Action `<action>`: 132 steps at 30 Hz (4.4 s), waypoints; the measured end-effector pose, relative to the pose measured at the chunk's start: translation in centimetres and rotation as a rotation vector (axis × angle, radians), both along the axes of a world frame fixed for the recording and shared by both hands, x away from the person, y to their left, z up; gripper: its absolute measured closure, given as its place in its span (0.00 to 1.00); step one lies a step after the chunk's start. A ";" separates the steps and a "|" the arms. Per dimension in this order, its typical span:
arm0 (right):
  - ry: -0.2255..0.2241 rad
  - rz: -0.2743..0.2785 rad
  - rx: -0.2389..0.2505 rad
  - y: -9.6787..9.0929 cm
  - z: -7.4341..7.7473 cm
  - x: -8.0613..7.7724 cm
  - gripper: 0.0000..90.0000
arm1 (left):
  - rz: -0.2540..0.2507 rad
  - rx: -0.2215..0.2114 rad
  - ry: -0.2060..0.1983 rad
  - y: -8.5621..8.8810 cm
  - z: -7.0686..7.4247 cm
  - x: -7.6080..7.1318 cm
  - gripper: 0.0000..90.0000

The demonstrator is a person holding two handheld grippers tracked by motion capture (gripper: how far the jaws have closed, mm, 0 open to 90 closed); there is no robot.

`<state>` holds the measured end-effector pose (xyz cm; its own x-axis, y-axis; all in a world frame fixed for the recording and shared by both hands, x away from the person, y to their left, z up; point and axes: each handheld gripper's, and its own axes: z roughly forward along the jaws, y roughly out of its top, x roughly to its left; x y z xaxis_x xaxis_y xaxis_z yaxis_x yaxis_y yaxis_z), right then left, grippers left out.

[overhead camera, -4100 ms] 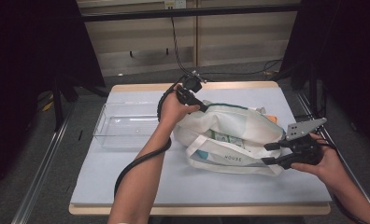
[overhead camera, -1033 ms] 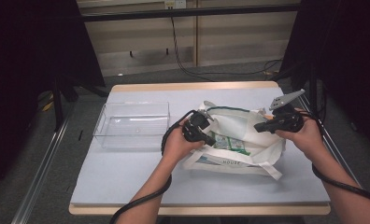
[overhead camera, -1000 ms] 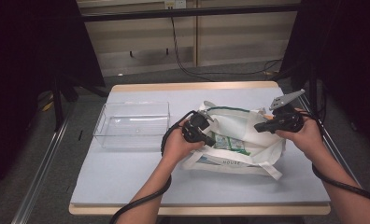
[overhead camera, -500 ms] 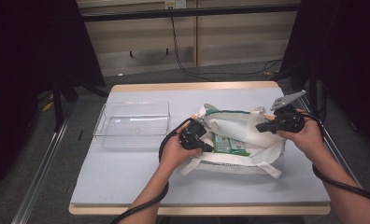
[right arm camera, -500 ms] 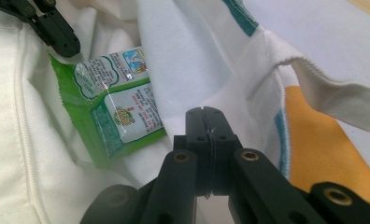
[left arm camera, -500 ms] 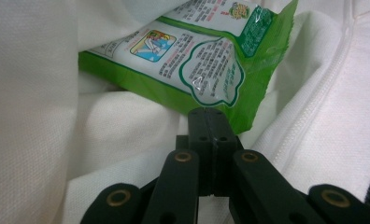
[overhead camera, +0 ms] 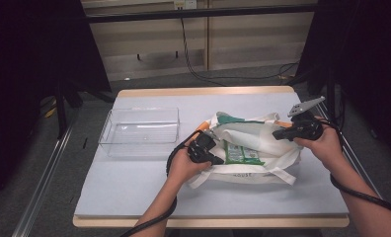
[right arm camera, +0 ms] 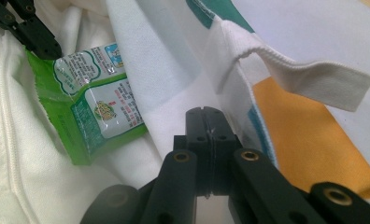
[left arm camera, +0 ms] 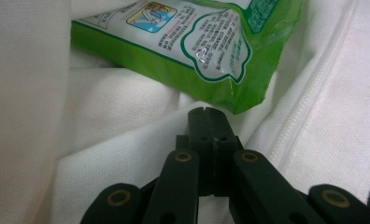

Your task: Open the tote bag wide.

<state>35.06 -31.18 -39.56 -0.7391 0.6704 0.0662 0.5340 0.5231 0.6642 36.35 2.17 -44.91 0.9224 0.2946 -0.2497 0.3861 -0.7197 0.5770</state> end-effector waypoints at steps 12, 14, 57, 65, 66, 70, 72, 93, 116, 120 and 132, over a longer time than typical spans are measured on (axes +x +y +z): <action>-0.007 -0.006 -0.007 0.0 -0.3 0.0 0.99 | -0.019 -0.010 -0.002 -0.2 -0.6 -0.4 1.00; -0.008 -0.002 -0.005 0.0 -0.2 0.0 0.99 | -0.019 -0.004 -0.007 -0.1 -0.7 -0.5 1.00; -0.076 0.057 0.018 1.5 1.5 -2.1 0.88 | -0.007 0.003 -0.097 -0.1 0.9 -1.3 0.80; -0.071 0.064 0.025 1.5 1.5 -2.3 0.87 | -0.050 -0.013 -0.120 -0.1 1.5 -1.6 0.74; -0.071 0.064 0.027 1.5 1.4 -2.3 0.87 | -0.050 -0.013 -0.120 -0.1 1.5 -1.6 0.74; -0.072 0.065 0.030 1.5 1.5 -2.3 0.87 | -0.053 -0.016 -0.120 -0.3 1.4 -1.5 0.68; -0.074 0.062 0.032 1.5 1.5 -2.4 0.87 | -0.048 -0.024 -0.112 -0.4 1.4 -1.6 0.68; -0.067 0.066 0.034 1.6 1.3 -2.4 0.82 | -0.076 -0.023 -0.112 -1.9 1.1 -1.6 0.89; -0.065 0.090 0.038 2.2 1.6 -2.9 0.59 | -0.044 -0.036 -0.094 -1.7 2.6 -1.4 1.00; -0.074 0.113 0.038 2.5 1.8 -3.2 0.56 | -0.036 -0.056 -0.091 -1.7 3.6 -1.2 1.00; -0.080 0.147 0.042 2.7 1.9 -3.4 0.47 | -0.005 -0.076 -0.103 -1.7 6.2 -0.5 1.00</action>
<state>31.67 -28.45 -37.61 -0.8330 0.5526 0.0283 0.3980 0.5628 0.7244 35.82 0.47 -38.69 0.9458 0.2735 -0.1752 0.3184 -0.6741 0.6665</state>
